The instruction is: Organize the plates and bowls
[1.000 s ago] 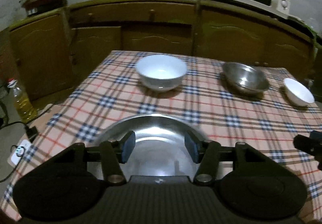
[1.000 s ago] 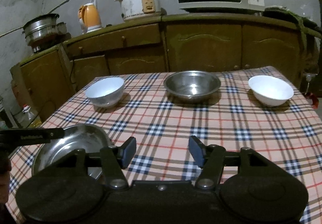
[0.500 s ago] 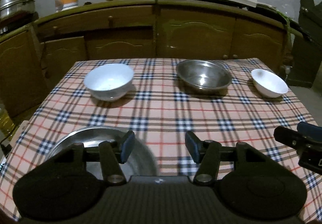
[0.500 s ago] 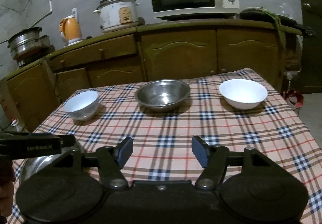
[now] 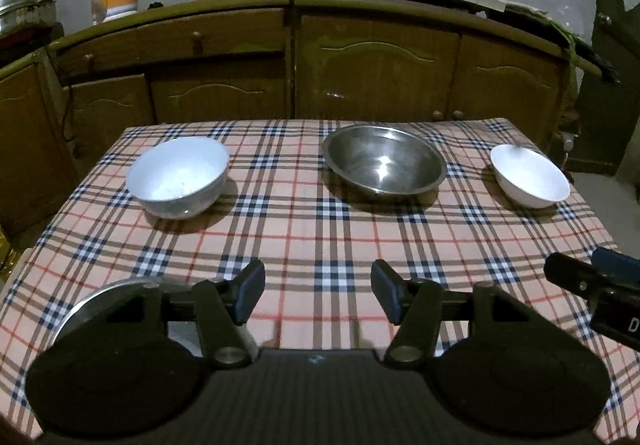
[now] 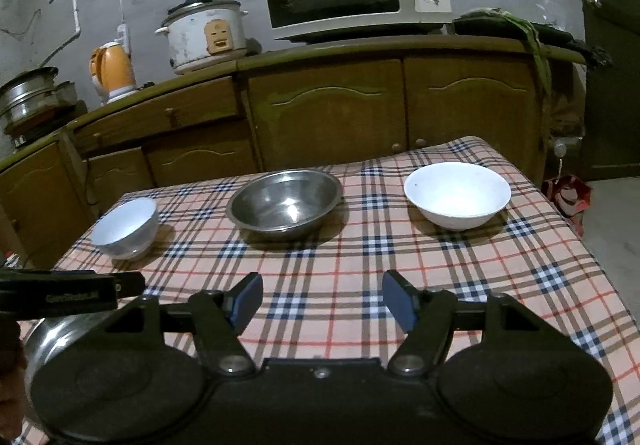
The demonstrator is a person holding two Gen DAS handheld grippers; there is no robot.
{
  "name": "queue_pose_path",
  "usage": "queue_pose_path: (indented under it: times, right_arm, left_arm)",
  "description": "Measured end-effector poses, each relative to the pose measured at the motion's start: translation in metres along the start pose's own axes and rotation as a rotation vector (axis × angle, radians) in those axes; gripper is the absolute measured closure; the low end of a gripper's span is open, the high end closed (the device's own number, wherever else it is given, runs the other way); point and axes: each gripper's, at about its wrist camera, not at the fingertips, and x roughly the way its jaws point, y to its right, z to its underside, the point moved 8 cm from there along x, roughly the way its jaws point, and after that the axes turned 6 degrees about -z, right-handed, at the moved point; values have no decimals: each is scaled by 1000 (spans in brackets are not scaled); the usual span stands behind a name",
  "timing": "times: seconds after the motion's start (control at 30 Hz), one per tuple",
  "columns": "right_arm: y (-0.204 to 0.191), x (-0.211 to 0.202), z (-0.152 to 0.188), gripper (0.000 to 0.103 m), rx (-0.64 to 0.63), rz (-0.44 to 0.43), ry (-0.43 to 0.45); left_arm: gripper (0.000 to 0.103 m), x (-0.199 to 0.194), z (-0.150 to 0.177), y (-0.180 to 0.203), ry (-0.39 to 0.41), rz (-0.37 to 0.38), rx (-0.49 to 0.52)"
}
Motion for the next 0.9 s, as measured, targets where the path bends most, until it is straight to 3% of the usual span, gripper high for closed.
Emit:
queue_pose_path:
  times: [0.23,0.53,0.9]
  right_arm:
    - [19,28,-15,24,36,10,-11]
    - [30,87,-49,23,42,-10,-24]
    - [40,177,-69,23,109,-14,-77]
  left_arm:
    - [40,25,-22,2,1,-13,-13]
    - [29,73,-61,7,19,-8,-38]
    - [26,152,-82,18,-44,-4,-25]
